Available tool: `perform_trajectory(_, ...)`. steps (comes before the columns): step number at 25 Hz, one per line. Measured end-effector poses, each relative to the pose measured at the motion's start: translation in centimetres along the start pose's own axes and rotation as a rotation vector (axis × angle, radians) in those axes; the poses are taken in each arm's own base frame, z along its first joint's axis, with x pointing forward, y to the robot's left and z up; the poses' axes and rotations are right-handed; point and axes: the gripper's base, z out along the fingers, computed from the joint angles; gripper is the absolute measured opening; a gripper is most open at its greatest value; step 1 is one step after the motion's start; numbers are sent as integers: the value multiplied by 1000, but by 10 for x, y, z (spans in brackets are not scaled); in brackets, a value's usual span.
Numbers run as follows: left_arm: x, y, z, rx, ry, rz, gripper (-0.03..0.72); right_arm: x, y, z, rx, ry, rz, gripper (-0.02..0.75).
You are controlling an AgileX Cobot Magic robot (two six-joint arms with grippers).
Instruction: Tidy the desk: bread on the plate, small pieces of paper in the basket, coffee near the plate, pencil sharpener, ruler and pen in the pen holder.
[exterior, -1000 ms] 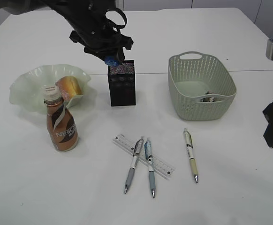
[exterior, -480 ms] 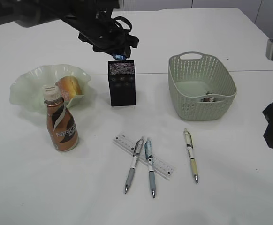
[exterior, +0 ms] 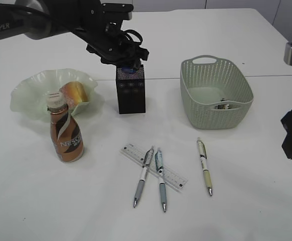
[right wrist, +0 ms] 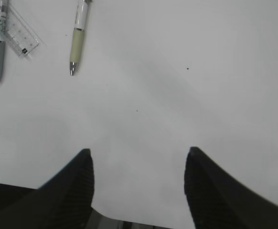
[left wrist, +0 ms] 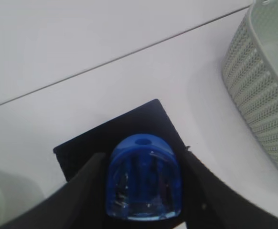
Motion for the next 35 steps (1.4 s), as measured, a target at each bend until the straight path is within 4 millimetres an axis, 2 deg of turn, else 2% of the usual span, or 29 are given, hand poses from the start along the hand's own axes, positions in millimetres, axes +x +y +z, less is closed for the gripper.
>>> perform_trajectory(7,-1,0,0,0,-7,0,505,0,0,0,-2,1,1,444)
perform_trajectory(11,0,0,0,0,4,0,524,0,0,0,-2,1,2,444)
perform_trajectory(14,-3,-1,-13,-1,37,3,523,0,0,1,-2,1,2,444)
perform_trajectory(19,-16,1,-65,-77,105,81,472,-2,0,3,-1,4,3,444)
perform_trajectory(22,-21,12,-103,-196,174,151,424,-3,0,1,-2,-2,2,444)
perform_trajectory(27,-26,32,-163,-248,240,102,375,-10,1,-9,-6,-39,3,443)
perform_trajectory(31,-23,45,-186,-182,245,44,365,-15,2,-19,-9,-57,-5,443)
perform_trajectory(35,-2,61,-202,-175,301,5,364,-18,4,-26,-28,-64,0,443)
